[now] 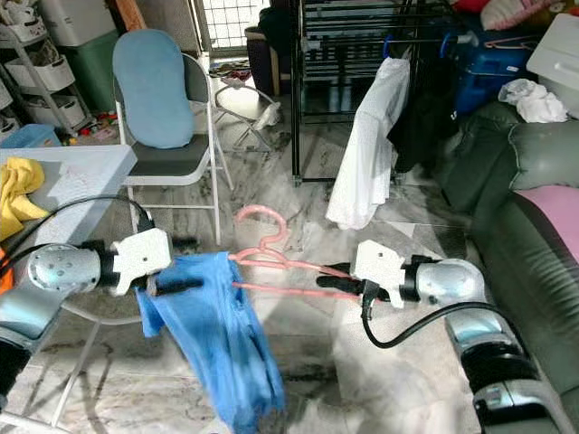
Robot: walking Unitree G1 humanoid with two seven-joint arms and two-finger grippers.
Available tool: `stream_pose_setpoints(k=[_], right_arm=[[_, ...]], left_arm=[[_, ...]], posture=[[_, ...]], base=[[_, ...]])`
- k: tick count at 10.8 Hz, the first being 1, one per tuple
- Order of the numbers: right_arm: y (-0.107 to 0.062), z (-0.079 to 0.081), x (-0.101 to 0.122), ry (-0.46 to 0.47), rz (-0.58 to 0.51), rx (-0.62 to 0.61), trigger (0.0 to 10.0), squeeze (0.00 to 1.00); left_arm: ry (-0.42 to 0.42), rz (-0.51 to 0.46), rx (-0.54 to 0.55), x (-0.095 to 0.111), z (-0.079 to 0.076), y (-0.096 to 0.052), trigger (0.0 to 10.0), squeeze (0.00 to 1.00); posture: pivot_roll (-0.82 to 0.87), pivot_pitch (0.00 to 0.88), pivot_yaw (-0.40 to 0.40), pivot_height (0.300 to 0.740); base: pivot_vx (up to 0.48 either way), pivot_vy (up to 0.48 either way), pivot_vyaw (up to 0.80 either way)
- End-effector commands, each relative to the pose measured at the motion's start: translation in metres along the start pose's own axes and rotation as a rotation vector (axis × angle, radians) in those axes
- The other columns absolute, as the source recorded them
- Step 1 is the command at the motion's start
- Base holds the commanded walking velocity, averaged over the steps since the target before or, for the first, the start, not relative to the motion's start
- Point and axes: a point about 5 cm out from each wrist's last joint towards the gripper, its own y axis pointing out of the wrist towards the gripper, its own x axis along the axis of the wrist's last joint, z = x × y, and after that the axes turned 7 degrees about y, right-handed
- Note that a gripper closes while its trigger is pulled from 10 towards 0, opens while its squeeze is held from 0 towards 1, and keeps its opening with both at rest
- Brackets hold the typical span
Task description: Hang hanger
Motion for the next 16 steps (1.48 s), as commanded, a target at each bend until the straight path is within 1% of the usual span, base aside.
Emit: stream_pose_setpoints(k=[1,2,5,6,7,8,9,10,11,12,13,14,15,16], right_arm=[[-0.001,-0.009,0.01,-0.041,-0.032,-0.032,10.0,0.0],[-0.001,-0.008,0.009,-0.047,-0.028,-0.029,10.0,0.0],[0.003,-0.004,0.005,-0.061,-0.023,-0.013,10.0,0.0],[0.004,-0.003,0.004,-0.061,-0.02,-0.007,10.0,0.0],[0.004,-0.003,0.004,-0.062,-0.019,-0.007,10.0,0.0],[0.005,-0.002,0.003,-0.062,-0.018,-0.006,10.0,0.0],[0.007,-0.002,0.002,-0.062,-0.019,-0.003,10.0,0.0],[0.008,-0.001,0.002,-0.064,-0.02,-0.002,10.0,0.0],[0.008,-0.002,0.003,-0.066,-0.022,-0.005,10.0,0.0],[0.008,-0.002,0.003,-0.068,-0.023,-0.008,10.0,0.0],[0.008,-0.003,0.003,-0.069,-0.023,-0.01,10.0,0.0],[0.009,-0.002,0.003,-0.069,-0.026,-0.01,10.0,0.0],[0.009,-0.001,0.003,-0.069,-0.027,-0.009,10.0,0.0],[0.01,0.0,0.002,-0.068,-0.028,-0.009,10.0,0.0]], left_arm=[[-0.02,0.035,-0.043,-0.005,0.003,-0.005,0.0,0.0],[-0.05,0.026,-0.063,-0.006,0.003,-0.005,0.0,0.0],[-0.055,-0.01,-0.06,0.003,0.01,0.001,0.0,0.0],[-0.056,-0.026,-0.051,0.007,0.015,0.002,0.2,0.0],[-0.05,-0.025,-0.051,0.009,0.016,0.002,2.4,0.0],[-0.042,-0.028,-0.053,0.011,0.016,0.002,3.8,0.0],[-0.031,-0.022,-0.063,0.012,0.016,0.003,8.8,0.0],[-0.039,-0.039,-0.101,0.014,0.014,0.004,2.5,0.0],[-0.046,-0.038,-0.134,0.013,0.01,0.005,0.0,0.0],[-0.049,-0.002,-0.177,0.009,0.005,0.005,0.0,0.0],[-0.049,0.022,-0.198,0.005,0.002,0.005,3.3,0.0],[-0.043,0.023,-0.196,0.006,0.0,0.009,10.0,0.0],[-0.057,0.023,-0.22,0.006,-0.002,0.01,10.0,0.0],[-0.067,0.022,-0.218,0.005,-0.003,0.013,10.0,0.01]], posture=[[-0.02,0.003,0.069,0.74],[-0.02,0.003,0.071,0.74],[-0.02,0.003,0.071,0.74],[-0.02,0.002,0.07,0.74],[-0.02,0.002,0.07,0.74],[-0.01,0.0,0.069,0.74],[-0.01,0.001,0.07,0.74],[-0.01,0.0,0.069,0.74],[-0.01,0.001,0.07,0.74],[-0.01,0.002,0.071,0.74],[-0.01,0.002,0.071,0.74],[-0.02,0.006,0.074,0.74],[-0.02,0.006,0.074,0.74],[-0.02,0.008,0.075,0.74]], base=[[0.0,0.0,0.0],[0.0,0.0,0.0],[0.0,0.0,0.0],[0.0,0.0,0.0],[0.0,0.0,0.0],[0.0,0.0,0.0],[0.0,0.0,0.0],[0.0,0.0,0.0],[0.0,0.0,0.0],[0.0,0.0,0.0],[0.0,0.0,0.0],[0.0,0.0,0.0],[0.0,0.0,0.0],[0.0,0.0,0.0]])
